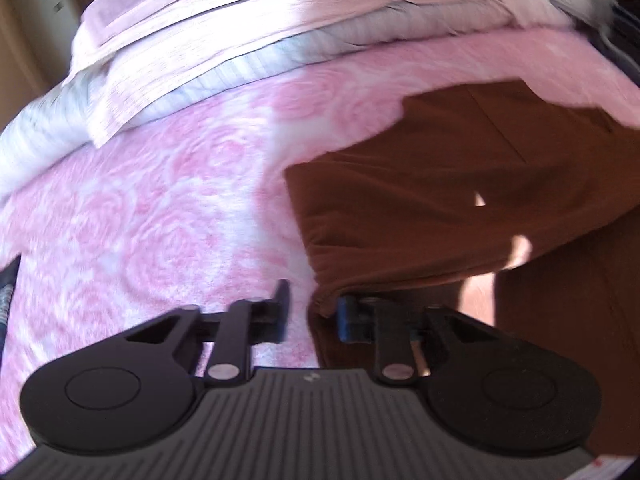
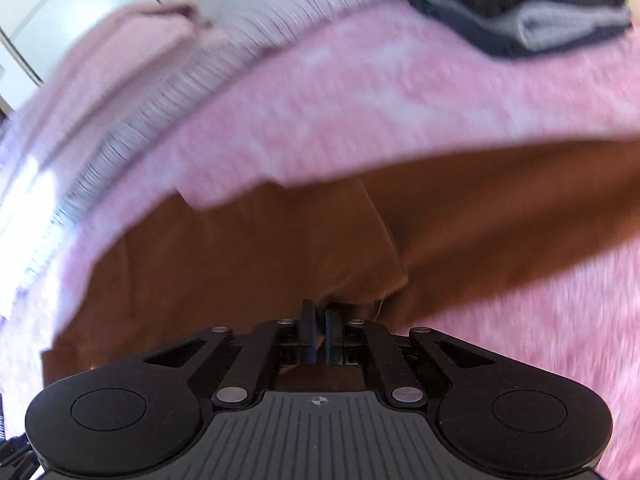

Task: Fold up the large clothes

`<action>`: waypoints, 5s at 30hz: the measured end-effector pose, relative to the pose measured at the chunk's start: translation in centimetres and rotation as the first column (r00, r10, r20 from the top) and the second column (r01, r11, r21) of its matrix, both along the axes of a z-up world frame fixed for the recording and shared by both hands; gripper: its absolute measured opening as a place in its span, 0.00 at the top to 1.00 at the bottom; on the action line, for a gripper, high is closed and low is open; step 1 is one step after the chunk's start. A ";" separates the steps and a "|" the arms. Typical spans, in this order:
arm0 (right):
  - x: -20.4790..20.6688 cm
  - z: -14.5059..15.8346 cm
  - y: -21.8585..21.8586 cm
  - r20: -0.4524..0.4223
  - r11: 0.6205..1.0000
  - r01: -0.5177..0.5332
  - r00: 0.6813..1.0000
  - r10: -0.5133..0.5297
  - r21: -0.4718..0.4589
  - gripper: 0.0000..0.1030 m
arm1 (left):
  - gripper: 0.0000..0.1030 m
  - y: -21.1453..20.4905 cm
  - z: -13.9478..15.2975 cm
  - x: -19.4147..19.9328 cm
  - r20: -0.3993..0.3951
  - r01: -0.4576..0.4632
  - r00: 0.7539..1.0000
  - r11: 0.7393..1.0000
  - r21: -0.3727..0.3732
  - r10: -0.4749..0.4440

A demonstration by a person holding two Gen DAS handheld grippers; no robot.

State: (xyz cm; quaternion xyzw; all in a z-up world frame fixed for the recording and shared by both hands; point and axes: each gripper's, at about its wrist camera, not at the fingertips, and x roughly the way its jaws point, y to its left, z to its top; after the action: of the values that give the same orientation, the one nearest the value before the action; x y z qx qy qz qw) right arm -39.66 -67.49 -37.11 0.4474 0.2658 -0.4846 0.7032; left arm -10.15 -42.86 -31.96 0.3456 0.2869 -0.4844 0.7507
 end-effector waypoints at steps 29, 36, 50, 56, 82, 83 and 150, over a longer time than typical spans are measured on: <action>-30.9 -2.4 -2.4 0.310 0.721 0.682 0.664 -0.680 0.121 0.71 | 0.61 4.2 2.2 0.8 -0.142 -0.374 0.908 0.916 0.147 0.394; -28.6 1.5 -4.3 0.145 0.755 0.655 0.747 -0.648 0.001 0.99 | 0.61 3.4 3.6 -0.8 -0.189 -0.354 0.911 0.930 0.094 0.366; 12.5 18.6 14.0 -0.435 0.518 -0.632 0.774 0.460 -0.577 0.70 | 0.61 9.1 6.5 2.8 -0.260 -0.460 0.853 0.887 0.033 0.452; 15.5 10.6 21.4 -0.525 0.435 -0.834 0.551 0.649 -0.339 0.33 | 0.61 11.1 5.9 4.2 -0.296 -0.494 0.822 0.868 0.054 0.486; 6.7 1.4 6.9 -0.729 0.636 -0.750 0.537 0.424 -0.182 0.60 | 0.70 -1.8 -1.3 11.4 -0.662 -0.571 0.591 0.818 0.060 0.461; 6.7 1.2 6.8 -0.733 0.628 -0.758 0.527 0.430 -0.176 0.62 | 0.72 -1.9 -1.3 11.4 -0.665 -0.573 0.592 0.818 0.049 0.455; 15.0 -1.4 -16.4 0.023 0.822 -0.569 0.822 0.570 -0.013 0.55 | 0.73 -16.9 -0.9 11.0 -0.550 -0.064 0.835 0.997 -0.046 0.028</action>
State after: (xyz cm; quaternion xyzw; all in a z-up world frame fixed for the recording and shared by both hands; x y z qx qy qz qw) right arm -24.64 -83.85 -38.54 0.3521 0.3766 -0.2475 0.8203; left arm 0.86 -59.71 -32.84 0.1619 0.4829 -0.5537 0.6588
